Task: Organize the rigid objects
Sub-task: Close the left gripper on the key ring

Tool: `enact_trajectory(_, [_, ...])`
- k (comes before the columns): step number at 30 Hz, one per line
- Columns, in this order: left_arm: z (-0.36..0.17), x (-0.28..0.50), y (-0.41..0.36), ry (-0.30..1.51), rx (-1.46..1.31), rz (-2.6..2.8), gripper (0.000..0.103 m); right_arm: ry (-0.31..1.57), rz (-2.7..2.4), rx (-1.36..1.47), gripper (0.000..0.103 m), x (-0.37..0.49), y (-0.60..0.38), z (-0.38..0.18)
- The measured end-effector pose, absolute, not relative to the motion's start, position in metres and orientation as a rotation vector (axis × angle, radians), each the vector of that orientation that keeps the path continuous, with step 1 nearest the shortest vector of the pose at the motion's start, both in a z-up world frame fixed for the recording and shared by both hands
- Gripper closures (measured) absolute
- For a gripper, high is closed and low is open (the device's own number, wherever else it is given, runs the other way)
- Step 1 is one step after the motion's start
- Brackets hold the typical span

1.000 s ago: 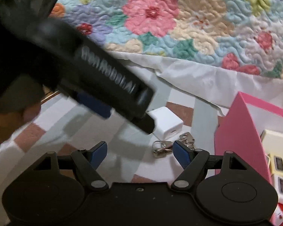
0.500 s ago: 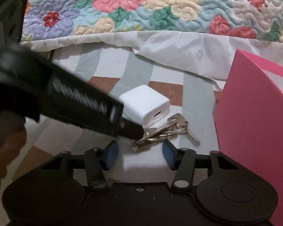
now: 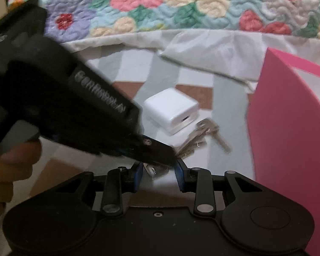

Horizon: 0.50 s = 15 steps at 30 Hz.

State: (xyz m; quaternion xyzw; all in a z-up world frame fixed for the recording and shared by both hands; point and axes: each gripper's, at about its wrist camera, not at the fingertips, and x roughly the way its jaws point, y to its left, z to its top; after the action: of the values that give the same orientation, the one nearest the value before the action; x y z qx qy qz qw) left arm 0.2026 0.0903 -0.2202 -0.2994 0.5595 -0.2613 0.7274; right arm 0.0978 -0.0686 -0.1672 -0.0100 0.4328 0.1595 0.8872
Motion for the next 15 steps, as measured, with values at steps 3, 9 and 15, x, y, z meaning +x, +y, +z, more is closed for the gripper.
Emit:
enact_trajectory(3, [-0.214,0.197,0.087,1.227,-0.581,-0.575,0.1,0.902,0.351,-0.007,0.066,0.094,-0.069,-0.166])
enact_trajectory(9, [-0.202,0.185,0.086,1.25,-0.537,-0.596,0.1,0.907,0.395,-0.026,0.066,0.083,-0.067,-0.16])
enact_trajectory(15, [-0.202,0.187,0.095,1.216,-0.526,-0.519,0.094,0.925,0.365,-0.026,0.076,0.078,-0.073,-0.159])
